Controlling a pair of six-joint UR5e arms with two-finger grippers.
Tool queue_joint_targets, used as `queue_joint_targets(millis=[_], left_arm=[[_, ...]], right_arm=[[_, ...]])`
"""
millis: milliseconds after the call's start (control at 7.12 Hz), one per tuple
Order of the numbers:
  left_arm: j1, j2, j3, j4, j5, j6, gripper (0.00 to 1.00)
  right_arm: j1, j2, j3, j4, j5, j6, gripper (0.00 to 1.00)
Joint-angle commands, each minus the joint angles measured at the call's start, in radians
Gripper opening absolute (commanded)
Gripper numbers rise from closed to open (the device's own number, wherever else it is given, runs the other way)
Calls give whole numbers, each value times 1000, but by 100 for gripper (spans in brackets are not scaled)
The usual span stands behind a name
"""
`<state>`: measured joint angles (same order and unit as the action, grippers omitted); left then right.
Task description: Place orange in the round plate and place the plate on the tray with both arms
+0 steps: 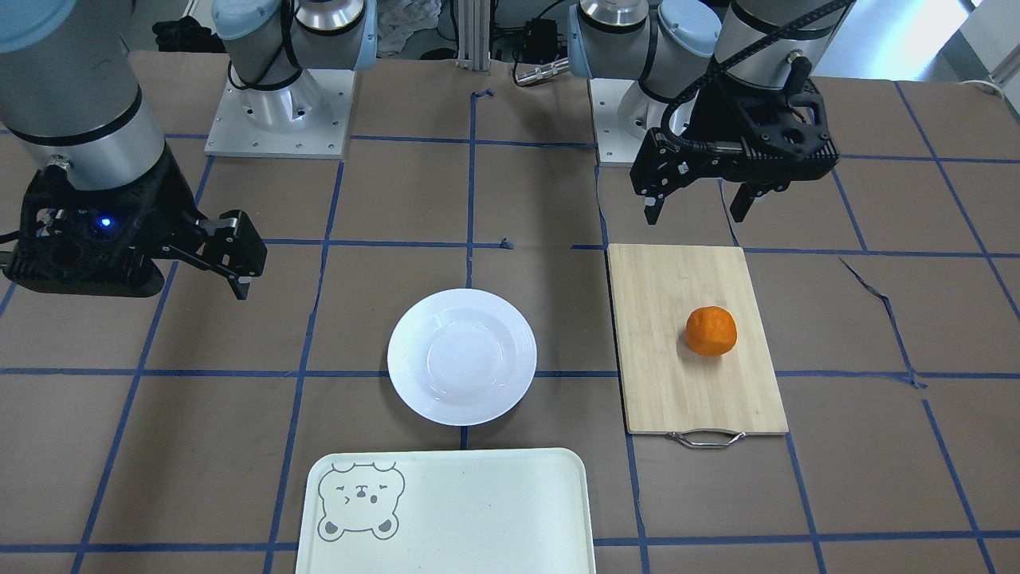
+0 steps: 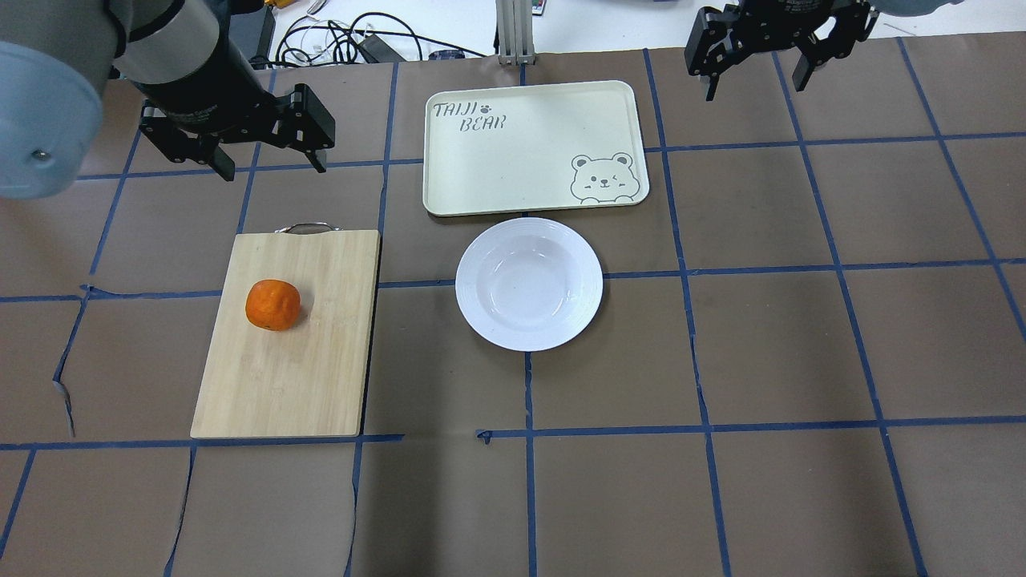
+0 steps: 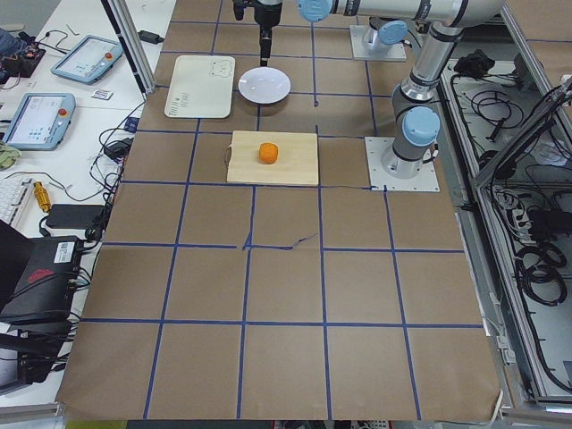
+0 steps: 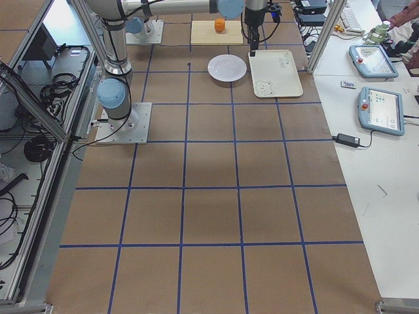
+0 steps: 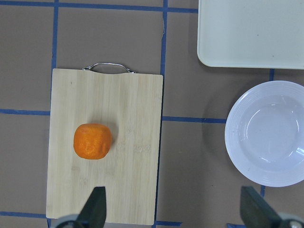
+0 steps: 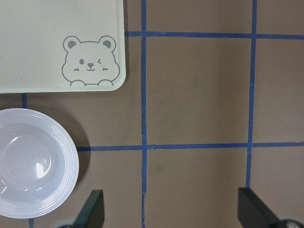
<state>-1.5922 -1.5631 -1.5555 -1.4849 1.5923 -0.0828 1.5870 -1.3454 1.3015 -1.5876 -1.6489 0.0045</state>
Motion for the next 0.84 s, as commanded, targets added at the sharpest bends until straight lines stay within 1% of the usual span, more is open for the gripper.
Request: queue_joint_targets(millis=[0,562,702], left_arm=[[-2,0,0,0,0,0,100],[0,0,0,0,0,0,100],[0,0,0,0,0,0,100]], right_arm=[[2,-1,-5,1,9,8,100],[5,-1,-1,2,17,12,100],[5,-1,-1,2,46,12,100]])
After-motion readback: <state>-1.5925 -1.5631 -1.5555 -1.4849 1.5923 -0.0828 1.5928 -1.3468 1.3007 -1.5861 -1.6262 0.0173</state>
